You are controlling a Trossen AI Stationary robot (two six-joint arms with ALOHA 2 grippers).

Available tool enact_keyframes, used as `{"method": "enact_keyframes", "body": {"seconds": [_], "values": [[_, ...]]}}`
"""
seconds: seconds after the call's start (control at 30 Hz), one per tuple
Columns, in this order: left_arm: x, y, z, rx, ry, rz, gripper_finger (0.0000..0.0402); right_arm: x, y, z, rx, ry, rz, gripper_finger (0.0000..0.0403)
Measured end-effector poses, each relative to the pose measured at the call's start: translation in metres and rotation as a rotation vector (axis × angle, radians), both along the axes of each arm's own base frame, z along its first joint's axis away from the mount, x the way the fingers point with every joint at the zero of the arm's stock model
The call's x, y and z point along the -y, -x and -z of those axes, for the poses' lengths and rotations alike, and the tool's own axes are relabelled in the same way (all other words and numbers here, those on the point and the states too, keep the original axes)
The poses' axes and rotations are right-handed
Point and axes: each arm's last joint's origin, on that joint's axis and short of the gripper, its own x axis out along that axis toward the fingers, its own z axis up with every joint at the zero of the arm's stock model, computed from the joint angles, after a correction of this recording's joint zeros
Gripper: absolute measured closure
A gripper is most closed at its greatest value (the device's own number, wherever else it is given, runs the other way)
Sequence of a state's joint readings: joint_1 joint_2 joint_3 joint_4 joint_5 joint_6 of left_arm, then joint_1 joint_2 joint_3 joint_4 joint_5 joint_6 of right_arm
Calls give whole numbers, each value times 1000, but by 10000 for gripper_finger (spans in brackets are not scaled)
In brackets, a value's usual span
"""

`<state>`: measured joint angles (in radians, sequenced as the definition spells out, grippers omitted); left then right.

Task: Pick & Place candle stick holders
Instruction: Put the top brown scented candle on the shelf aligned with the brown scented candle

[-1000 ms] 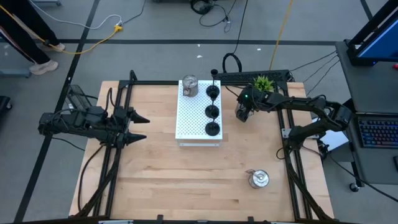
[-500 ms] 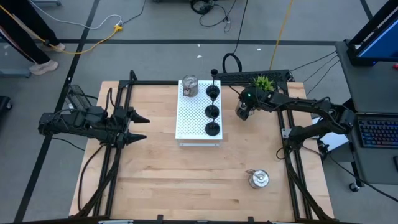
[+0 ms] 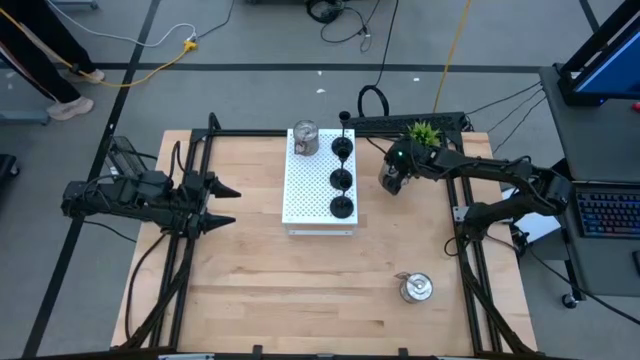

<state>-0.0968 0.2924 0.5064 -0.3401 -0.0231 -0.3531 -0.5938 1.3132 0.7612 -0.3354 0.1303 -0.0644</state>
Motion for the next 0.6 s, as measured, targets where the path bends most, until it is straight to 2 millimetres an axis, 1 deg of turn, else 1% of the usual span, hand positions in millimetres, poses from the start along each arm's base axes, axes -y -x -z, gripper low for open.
{"method": "enact_keyframes", "body": {"seconds": [0.43,0.6], "values": [[1,0,0,-1,16,29,2,1,-2,-1,22,11,4,13],[1,0,0,-1,16,29,2,1,-2,-2,35,4,21,37]]}}
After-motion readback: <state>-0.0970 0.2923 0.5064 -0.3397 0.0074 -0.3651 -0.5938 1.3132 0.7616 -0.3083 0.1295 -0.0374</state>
